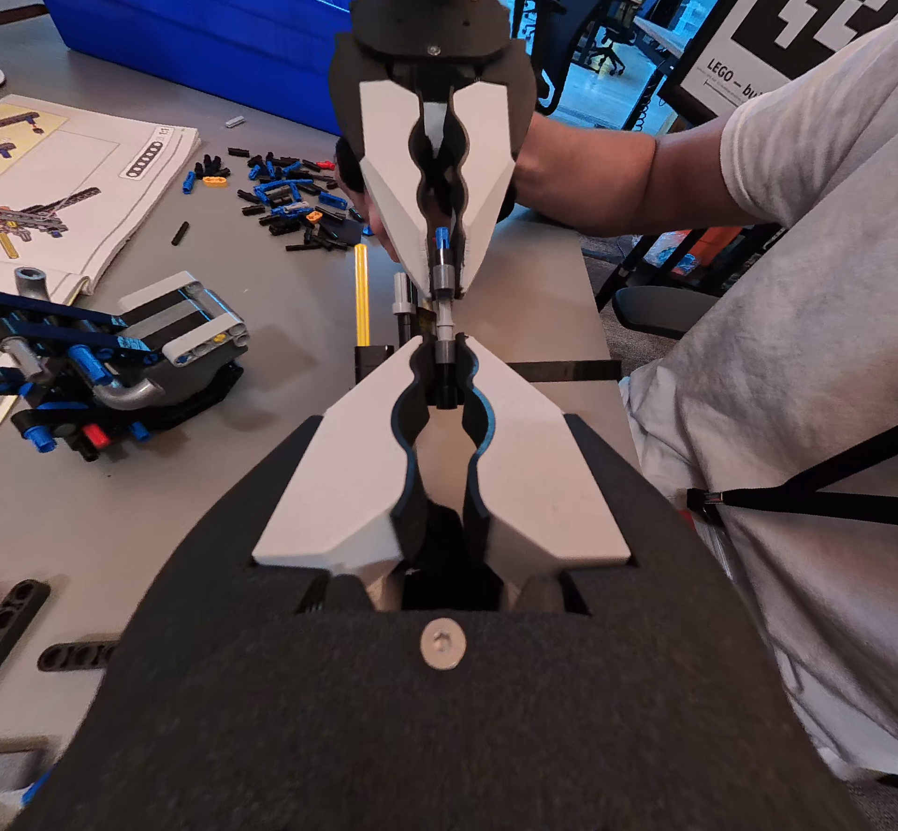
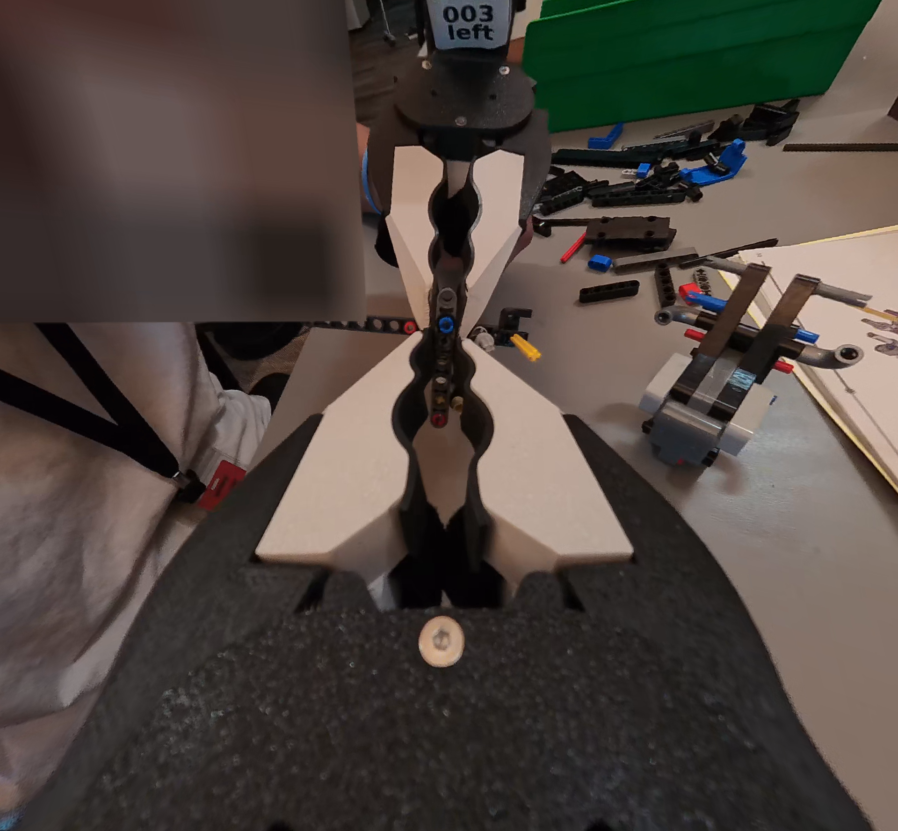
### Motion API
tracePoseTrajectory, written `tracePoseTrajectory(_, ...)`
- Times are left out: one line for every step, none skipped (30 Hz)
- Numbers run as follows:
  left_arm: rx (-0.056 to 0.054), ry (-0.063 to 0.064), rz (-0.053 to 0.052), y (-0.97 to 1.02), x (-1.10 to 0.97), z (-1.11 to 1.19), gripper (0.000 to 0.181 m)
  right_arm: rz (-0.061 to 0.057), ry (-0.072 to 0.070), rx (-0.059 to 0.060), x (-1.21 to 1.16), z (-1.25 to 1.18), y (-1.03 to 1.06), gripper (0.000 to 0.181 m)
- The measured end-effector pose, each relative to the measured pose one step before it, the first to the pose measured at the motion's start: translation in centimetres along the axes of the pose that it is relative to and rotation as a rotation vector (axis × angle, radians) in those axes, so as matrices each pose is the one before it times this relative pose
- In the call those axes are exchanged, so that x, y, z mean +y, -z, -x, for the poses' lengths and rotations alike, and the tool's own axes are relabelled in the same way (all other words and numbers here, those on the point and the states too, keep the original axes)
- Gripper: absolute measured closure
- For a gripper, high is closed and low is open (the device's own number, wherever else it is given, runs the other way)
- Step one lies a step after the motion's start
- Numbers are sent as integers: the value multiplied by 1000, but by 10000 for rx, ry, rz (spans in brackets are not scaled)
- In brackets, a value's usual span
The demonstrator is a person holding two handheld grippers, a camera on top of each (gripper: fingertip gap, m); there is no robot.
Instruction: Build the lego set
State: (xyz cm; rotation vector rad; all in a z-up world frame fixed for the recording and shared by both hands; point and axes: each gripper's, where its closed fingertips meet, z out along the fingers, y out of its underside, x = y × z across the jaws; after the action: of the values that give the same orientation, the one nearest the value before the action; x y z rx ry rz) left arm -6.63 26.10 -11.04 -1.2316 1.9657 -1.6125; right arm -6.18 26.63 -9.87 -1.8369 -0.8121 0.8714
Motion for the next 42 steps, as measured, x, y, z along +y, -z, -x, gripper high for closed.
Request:
tracePoseTrajectory(7, 56, 2, -1, 37, 58, 176, -40, -26, -8, 21, -37, -13, 174)
tracePoseTrajectory(17, 81, 5, 0, 71, 66, 176, 9, 6, 37, 63, -86, -46, 174)
tracePoseTrajectory(14, 65, 3, 3, 63, 66, 176, 15, -19, 33, 49, -66, -41, 174)
tracePoseTrajectory(-34, 3, 16, 11, 54, 85, 176, 14, 3, 53, 51, -82, -49, 174)
tracePoseTrajectory(-43, -39, 8, 10, 11, 57, 176, -29, 16, 53, 4, -59, -36, 175)
tracePoseTrajectory(-25, -41, 18, -15, 3, -5, 176, 9, -35, -16, 27, -17, -2, 174)
tracePoseTrajectory(-46, -45, -8, -3, -30, 16, 176, -14, -64, -10, -34, -4, 24, 174)
tracePoseTrajectory(-26, -61, 12, 12, -2, -1, 176, -35, -57, 5, -28, -2, -3, 174)
tracePoseTrajectory(-22, -32, 17, -10, -4, 7, 176, -10, 1, -9, 15, 31, 0, 174)
tracePoseTrajectory(-61, 3, -26, -24, -36, 75, 176, 3, 2, 58, 7, -61, 27, 174)
tracePoseTrajectory(-14, 22, -20, -19, -27, 34, 176, 7, 54, 88, -43, -70, 40, 174)
tracePoseTrajectory(-4, -7, 37, -15, 53, 30, 176, 74, 71, 57, 43, 21, -5, 174)
tracePoseTrajectory(-56, -39, 28, 15, 65, 84, 176, 22, 21, 108, 18, -62, -83, 174)
tracePoseTrajectory(6, -22, 47, -4, 62, 11, 176, -9, 48, 74, 53, -55, -86, 174)
tracePoseTrajectory(45, -41, 40, -95, 52, -103, 176, 105, -69, -75, 171, 91, -25, 174)
tracePoseTrajectory(19, -54, 5, -139, 23, -118, 176, 70, -130, -94, 46, 99, 23, 174)
tracePoseTrajectory(23, -43, 7, -67, 17, -85, 176, 18, -85, -95, 62, 83, 40, 174)
tracePoseTrajectory(-10, -25, -25, -25, -36, -13, 176, -57, -115, -100, 26, 65, 29, 174)
tracePoseTrajectory(-28, -4, 2, -19, -5, 46, 176, -72, -22, 15, -17, -58, 33, 174)
tracePoseTrajectory(0, -21, 37, -26, 38, -7, 175, 36, 46, 31, 92, -4, -6, 174)
tracePoseTrajectory(-22, -53, 15, -2, 22, 2, 176, 41, 1, -7, 39, 26, -5, 174)
tracePoseTrajectory(-28, -23, -10, 25, -7, 31, 176, -17, 18, 47, -20, -27, -39, 174)
tracePoseTrajectory(43, 50, -3, 21, 31, -24, 175, -33, 30, 6, 9, 12, -54, 174)
tracePoseTrajectory(14, 40, 18, -34, 68, 13, 176, 55, -43, -41, 115, 35, -54, 174)
tracePoseTrajectory(-31, 14, 18, -82, 72, 56, 176, 73, 5, 47, 125, -66, -61, 174)
tracePoseTrajectory(-1, 15, 89, -97, 149, 40, 176, 107, 102, 55, 182, -16, -73, 174)
tracePoseTrajectory(-55, -3, 53, -34, 71, 111, 176, 122, -8, 57, 208, -69, -42, 174)
tracePoseTrajectory(-40, -17, -53, 75, -104, 96, 176, 12, -175, 22, -42, -115, 0, 174)
tracePoseTrajectory(44, 25, -192, 246, -380, 64, 176, -141, -243, -51, -373, -59, 66, 175)
tracePoseTrajectory(91, 97, -318, 323, -593, 62, 176, -286, -196, -26, -682, -57, 120, 174)
tracePoseTrajectory(139, 128, -326, 261, -626, -52, 176, -252, -48, 9, -740, 41, 208, 175)
tracePoseTrajectory(129, 98, -264, 219, -526, -142, 176, -47, 224, 76, -543, 184, 316, 174)
tracePoseTrajectory(-4, -5, -152, 244, -333, -6, 176, -96, 464, 346, -605, -34, 510, 170)
tracePoseTrajectory(-51, 7, -170, 297, -271, 123, 176, -329, 517, 487, -865, -210, 756, 165)
tracePoseTrajectory(40, 176, -285, 333, -412, 116, 176, -413, 504, 443, -888, -192, 876, 161)
tracePoseTrajectory(101, 303, -359, 361, -505, 149, 176, -381, 488, 328, -750, -153, 872, 157)
tracePoseTrajectory(87, 341, -327, 310, -463, 247, 176, -246, 405, 555, -506, -644, 908, 156)
tracePoseTrajectory(57, 332, -274, 258, -376, 299, 176, -43, 280, 750, -152, -1078, 942, 156)
tracePoseTrajectory(66, 319, -250, 206, -305, 269, 176, 127, 191, 619, 186, -1041, 866, 157)
tracePoseTrajectory(94, 278, -203, 171, -231, 193, 176, 342, 148, 517, 580, -1058, 754, 157)
tracePoseTrajectory(47, 213, -183, 151, -183, 198, 176, 513, 167, 852, 977, -1663, 695, 158)
tracePoseTrajectory(-50, 172, -192, 152, -188, 325, 176, 722, 318, 1156, 1448, -2187, 580, 159)
